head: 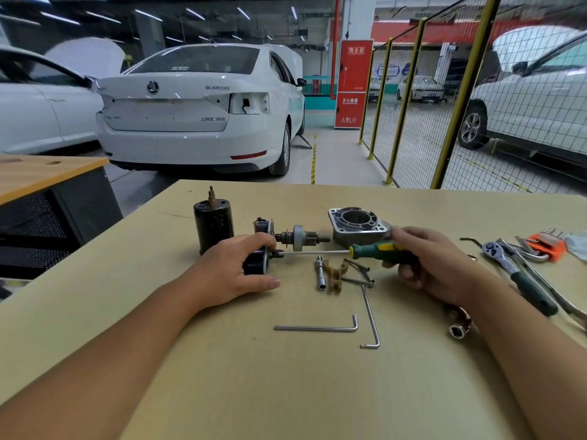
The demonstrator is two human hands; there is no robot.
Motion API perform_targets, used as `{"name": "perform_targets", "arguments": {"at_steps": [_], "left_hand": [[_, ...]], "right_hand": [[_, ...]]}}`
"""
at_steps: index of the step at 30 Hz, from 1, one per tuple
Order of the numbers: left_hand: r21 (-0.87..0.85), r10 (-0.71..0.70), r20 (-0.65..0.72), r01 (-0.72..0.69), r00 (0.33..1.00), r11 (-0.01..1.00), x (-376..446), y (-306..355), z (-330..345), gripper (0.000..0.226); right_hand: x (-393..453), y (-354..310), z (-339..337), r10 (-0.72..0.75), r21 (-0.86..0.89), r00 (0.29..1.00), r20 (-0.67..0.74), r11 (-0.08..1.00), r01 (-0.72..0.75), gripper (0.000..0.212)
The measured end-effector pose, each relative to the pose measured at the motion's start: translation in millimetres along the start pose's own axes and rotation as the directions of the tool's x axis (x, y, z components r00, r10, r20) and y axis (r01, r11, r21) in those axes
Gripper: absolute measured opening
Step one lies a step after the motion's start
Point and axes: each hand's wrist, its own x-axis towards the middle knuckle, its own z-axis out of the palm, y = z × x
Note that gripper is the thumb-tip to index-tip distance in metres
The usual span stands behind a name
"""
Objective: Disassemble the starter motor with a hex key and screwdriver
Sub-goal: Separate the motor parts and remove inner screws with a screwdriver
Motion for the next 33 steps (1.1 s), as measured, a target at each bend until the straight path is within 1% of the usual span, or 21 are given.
{"name": "perform_targets", "arguments": {"at_steps": [2, 4, 5, 6, 7, 9, 11, 12, 14, 16, 18, 19, 21, 23, 25, 26, 28, 29, 30, 31, 33], "left_hand": [[0.001, -0.003, 0.000, 0.003, 1.000, 1.000, 0, 0, 0, 0.054], [0.002, -0.007, -0.001, 0.007, 1.000, 1.000, 0, 0, 0, 0.054], [0.005, -0.004, -0.004, 0.004, 1.000, 1.000, 0, -1, 0, 0.053], [0.007, 0.000, -0.006, 0.000, 1.000, 1.000, 0, -1, 0, 0.052], [0.011, 0.002, -0.005, -0.002, 1.000, 1.000, 0, -1, 0, 0.052], [0.014, -0.002, -0.002, 0.002, 1.000, 1.000, 0, 0, 0, 0.052], [0.013, 0.000, -0.008, 0.000, 1.000, 1.000, 0, 0, 0, 0.052], [0.014, 0.003, -0.009, -0.003, 1.000, 1.000, 0, 0, 0, 0.052], [0.013, 0.008, -0.008, -0.008, 1.000, 1.000, 0, 0, -1, 0.052], [0.013, 0.014, -0.013, -0.014, 1.000, 1.000, 0, 0, -1, 0.052], [0.015, 0.020, -0.015, -0.020, 1.000, 1.000, 0, 0, 0, 0.052], [0.016, 0.020, -0.014, -0.019, 1.000, 1.000, 0, 0, 0, 0.052], [0.013, 0.015, -0.013, -0.015, 1.000, 1.000, 0, 0, 0, 0.053], [0.011, 0.012, -0.012, -0.012, 1.000, 1.000, 0, 0, 0, 0.053], [0.017, 0.011, -0.009, -0.011, 1.000, 1.000, 0, 1, 0, 0.053], [0.020, 0.011, -0.008, -0.011, 1.000, 1.000, 1, 1, -1, 0.053], [0.024, 0.007, -0.007, -0.007, 1.000, 1.000, 1, 1, 0, 0.053], [0.025, 0.003, -0.008, -0.003, 1.000, 1.000, 1, 1, 0, 0.053], [0.025, -0.001, -0.009, 0.002, 1.000, 1.000, 1, 1, 0, 0.055], [0.024, -0.004, -0.010, 0.004, 1.000, 1.000, 1, 0, 0, 0.056], [0.021, -0.004, -0.009, 0.005, 1.000, 1.000, 0, 0, 0, 0.057]], "right_hand": [[1, 0, -5, 0.011, -0.054, 1.000, -0.010, 0.998, -0.012, 0.035], [1, 0, -7, -0.023, 0.040, 0.998, 0.050, 0.999, 0.021, 0.022], [2, 1, -8, -0.044, 0.113, 0.997, 0.071, 0.993, 0.036, 0.020], [2, 2, -7, -0.064, 0.177, 0.995, 0.077, 0.983, 0.049, 0.027], [2, 3, -6, -0.071, 0.195, 0.994, 0.078, 0.979, 0.055, 0.031], [0, 2, 0, -0.049, 0.095, 0.997, 0.065, 0.995, 0.043, 0.028], [1, 1, -1, -0.014, -0.042, 1.000, 0.018, 0.999, 0.015, 0.044], [1, 0, -2, -0.014, -0.067, 1.000, 0.004, 0.998, 0.014, 0.047], [1, 1, -7, -0.033, -0.015, 0.998, 0.048, 0.999, 0.033, 0.039], [2, 3, -10, -0.054, 0.090, 0.994, 0.100, 0.995, 0.045, 0.045], [2, 4, -8, -0.050, 0.110, 0.993, 0.103, 0.993, 0.038, 0.050], [1, 3, -6, -0.034, 0.074, 0.994, 0.102, 0.997, 0.027, 0.047], [-1, -1, -4, 0.028, -0.069, 0.997, 0.065, 0.997, -0.024, 0.043], [-1, -3, -7, 0.049, -0.122, 0.997, 0.052, 0.992, -0.043, 0.042], [-1, -2, -9, 0.006, -0.028, 0.995, 0.104, 1.000, -0.003, 0.033], [0, 0, -9, -0.021, 0.033, 0.994, 0.107, 0.999, 0.017, 0.033], [0, 1, -7, -0.035, 0.132, 0.996, 0.078, 0.991, 0.025, 0.042], [0, 0, -5, -0.023, 0.143, 0.997, 0.078, 0.990, 0.012, 0.040], [-2, -1, -2, 0.004, 0.123, 0.996, 0.084, 0.992, -0.014, 0.034], [-3, -3, 0, 0.044, 0.062, 0.996, 0.071, 0.997, -0.049, 0.035], [-4, -6, -2, 0.093, -0.062, 0.995, 0.019, 0.994, -0.092, 0.042]]}}
